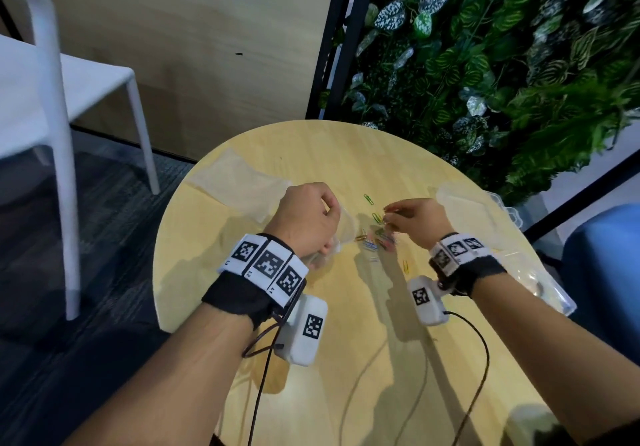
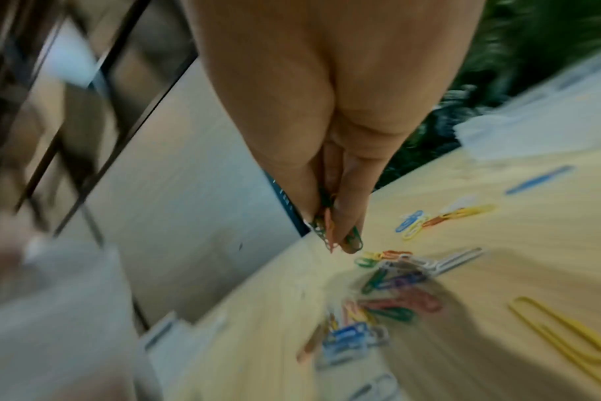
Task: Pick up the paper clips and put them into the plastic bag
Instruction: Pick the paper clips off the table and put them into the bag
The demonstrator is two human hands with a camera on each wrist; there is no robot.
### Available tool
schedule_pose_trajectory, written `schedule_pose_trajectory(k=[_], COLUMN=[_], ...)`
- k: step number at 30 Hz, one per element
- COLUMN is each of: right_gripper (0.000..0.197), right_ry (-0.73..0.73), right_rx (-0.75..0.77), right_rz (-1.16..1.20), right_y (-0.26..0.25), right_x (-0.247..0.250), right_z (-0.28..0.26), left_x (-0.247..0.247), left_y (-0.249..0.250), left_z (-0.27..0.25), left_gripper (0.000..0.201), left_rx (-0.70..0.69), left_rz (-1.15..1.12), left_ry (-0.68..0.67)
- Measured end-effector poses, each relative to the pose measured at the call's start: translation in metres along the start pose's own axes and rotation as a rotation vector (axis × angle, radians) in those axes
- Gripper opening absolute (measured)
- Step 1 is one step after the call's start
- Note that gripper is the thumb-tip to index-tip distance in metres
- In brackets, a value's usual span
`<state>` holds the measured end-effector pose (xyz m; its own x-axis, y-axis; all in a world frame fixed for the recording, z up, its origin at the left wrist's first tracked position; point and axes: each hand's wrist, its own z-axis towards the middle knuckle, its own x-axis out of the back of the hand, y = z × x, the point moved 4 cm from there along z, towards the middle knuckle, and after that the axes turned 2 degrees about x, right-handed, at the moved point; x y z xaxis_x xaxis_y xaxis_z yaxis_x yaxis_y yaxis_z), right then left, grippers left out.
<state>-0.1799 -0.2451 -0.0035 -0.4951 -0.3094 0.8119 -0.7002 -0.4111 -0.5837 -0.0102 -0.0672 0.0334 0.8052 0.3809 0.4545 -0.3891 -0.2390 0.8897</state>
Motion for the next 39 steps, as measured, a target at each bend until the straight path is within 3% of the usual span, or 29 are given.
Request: schedule_pose_trajectory(k=[3, 5, 10, 15, 20, 23, 25, 27, 29, 33, 36, 39], right_gripper=[0.018, 0.017, 0.019, 0.024, 0.025, 0.037, 0.026, 0.013, 0.014, 0.043, 0.033, 0.019], right_ry=[0.07, 0.029, -0.144, -0.332, -0.332, -0.273, -0.199, -0.122, -0.097, -0.279, -0.234, -0.133], right_rx=[-0.194, -0.295, -0.381, -0.259, -0.291, -0.149, -0.012, 0.072, 0.099, 0.07, 0.047, 0.244], right_rz=[0.53, 0.775, 1.108, 1.083, 1.049, 0.662, 0.381, 0.258, 0.222, 0.332, 0.48, 0.271], right_y=[0.026, 0.034, 0.021, -0.028, -0.035, -0.028, -0.027, -0.029, -0.03, -0.028, -0.024, -0.03], right_x=[0.016, 0.018, 0.013, -0.007, -0.02, -0.018, -0.014, -0.011, -0.008, -0.013, -0.01, -0.004], right_z=[-0.023, -0.042, -0.073, -0.09, -0.102, -0.1, -0.098, -0.095, -0.09, -0.087, -0.087, -0.089], left_x=[-0.018, -0.029, -0.058, -0.066, -0.068, -0.07, -0.071, -0.073, -0.074, -0.069, -0.063, -0.059], left_y=[0.003, 0.001, -0.008, -0.004, 0.0, 0.001, 0.003, 0.006, 0.008, 0.007, 0.006, 0.007], left_z=[-0.006, -0.008, -0.013, -0.017, -0.018, -0.02, -0.022, -0.024, -0.025, -0.021, -0.017, -0.016], left_gripper=[0.011, 0.011, 0.013, 0.008, 0.008, 0.009, 0.01, 0.012, 0.014, 0.011, 0.008, 0.006], left_rx=[0.016, 0.044, 0.168, 0.151, 0.159, 0.163, 0.182, 0.18, 0.162, 0.158, 0.17, 0.166], left_rz=[-0.036, -0.071, -0.233, -0.231, -0.238, -0.237, -0.276, -0.292, -0.283, -0.312, -0.321, -0.318], left_ry=[-0.082, -0.13, -0.23, -0.215, -0.155, -0.148, -0.156, -0.182, -0.197, -0.177, -0.154, -0.163])
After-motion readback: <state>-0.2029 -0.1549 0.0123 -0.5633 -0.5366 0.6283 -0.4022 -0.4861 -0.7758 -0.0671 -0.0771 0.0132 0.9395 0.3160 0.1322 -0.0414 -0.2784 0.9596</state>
